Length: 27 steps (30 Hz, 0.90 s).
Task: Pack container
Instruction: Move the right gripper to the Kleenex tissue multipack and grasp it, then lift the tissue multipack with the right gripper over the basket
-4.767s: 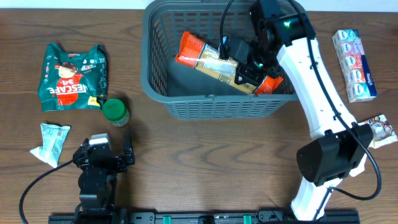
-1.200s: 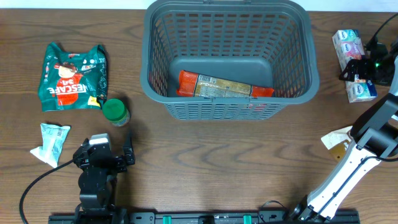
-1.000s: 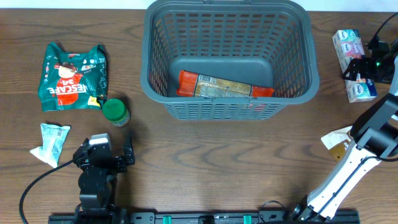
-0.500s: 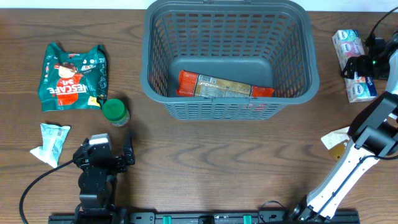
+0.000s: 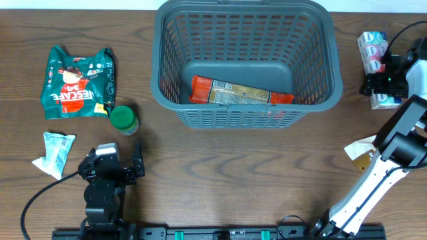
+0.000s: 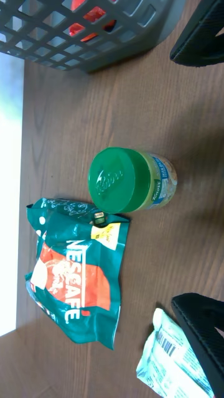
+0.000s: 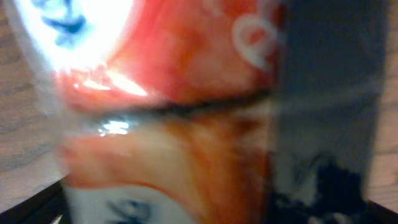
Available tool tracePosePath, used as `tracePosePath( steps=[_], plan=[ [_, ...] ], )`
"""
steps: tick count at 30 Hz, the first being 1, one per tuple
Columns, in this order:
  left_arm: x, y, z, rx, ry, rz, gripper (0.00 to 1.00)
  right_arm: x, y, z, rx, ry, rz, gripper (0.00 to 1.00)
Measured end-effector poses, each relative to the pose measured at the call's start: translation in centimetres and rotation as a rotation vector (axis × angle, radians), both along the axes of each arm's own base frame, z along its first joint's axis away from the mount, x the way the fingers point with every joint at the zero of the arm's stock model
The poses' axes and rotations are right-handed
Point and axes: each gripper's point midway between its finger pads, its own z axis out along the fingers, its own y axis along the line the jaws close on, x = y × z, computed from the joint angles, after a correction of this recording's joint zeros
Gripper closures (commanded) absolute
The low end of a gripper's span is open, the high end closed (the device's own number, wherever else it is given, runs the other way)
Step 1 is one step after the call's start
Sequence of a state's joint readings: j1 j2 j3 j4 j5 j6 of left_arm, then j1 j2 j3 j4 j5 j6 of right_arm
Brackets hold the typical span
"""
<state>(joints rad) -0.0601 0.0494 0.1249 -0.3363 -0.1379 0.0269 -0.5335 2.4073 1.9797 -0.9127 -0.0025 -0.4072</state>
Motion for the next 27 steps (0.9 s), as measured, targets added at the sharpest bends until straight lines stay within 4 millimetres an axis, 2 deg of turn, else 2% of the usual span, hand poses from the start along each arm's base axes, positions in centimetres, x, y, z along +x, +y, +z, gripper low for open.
tracePosePath(
  steps=[1,2,5,7,12,16,18,19,20,23,27],
  plan=[
    [0.0,0.0,0.0,0.000,0.000,0.000,0.01,-0.1,0.1,-0.1,0.003,-0.004,-0.007,0.96],
    [0.0,0.0,0.0,0.000,0.000,0.000,0.02,-0.1,0.2,-0.1,0.006,-0.007,-0.008,0.99],
    [0.0,0.0,0.0,0.000,0.000,0.000,0.02,-0.5,0.4,-0.1,0.015,-0.001,-0.040,0.99],
    [0.0,0.0,0.0,0.000,0.000,0.000,0.02,-0.5,0.3,0.7,0.009,-0.013,-0.070,0.98],
    [0.0,0.0,0.0,0.000,0.000,0.000,0.01,-1.1,0.4,1.1,0.020,-0.005,-0.149,0.98],
    [0.0,0.0,0.0,0.000,0.000,0.000,0.01,-2.4,0.9,1.7,0.028,0.024,-0.199,0.98],
    [0.0,0.0,0.0,0.000,0.000,0.000,0.02,-2.8,1.1,2.7,0.027,0.018,-0.216,0.98],
    [0.0,0.0,0.0,0.000,0.000,0.000,0.02,-2.9,1.2,3.5,0.023,0.006,-0.221,0.99],
    [0.0,0.0,0.0,0.000,0.000,0.000,0.02,-2.7,1.2,6.4,0.009,-0.048,-0.226,0.98],
    [0.0,0.0,0.0,0.000,0.000,0.000,0.02,-2.2,1.8,12.3,-0.005,-0.177,-0.220,0.99],
    [0.0,0.0,0.0,0.000,0.000,0.000,0.02,-2.5,4.4,23.2,-0.028,-0.421,-0.160,0.98]
  ],
)
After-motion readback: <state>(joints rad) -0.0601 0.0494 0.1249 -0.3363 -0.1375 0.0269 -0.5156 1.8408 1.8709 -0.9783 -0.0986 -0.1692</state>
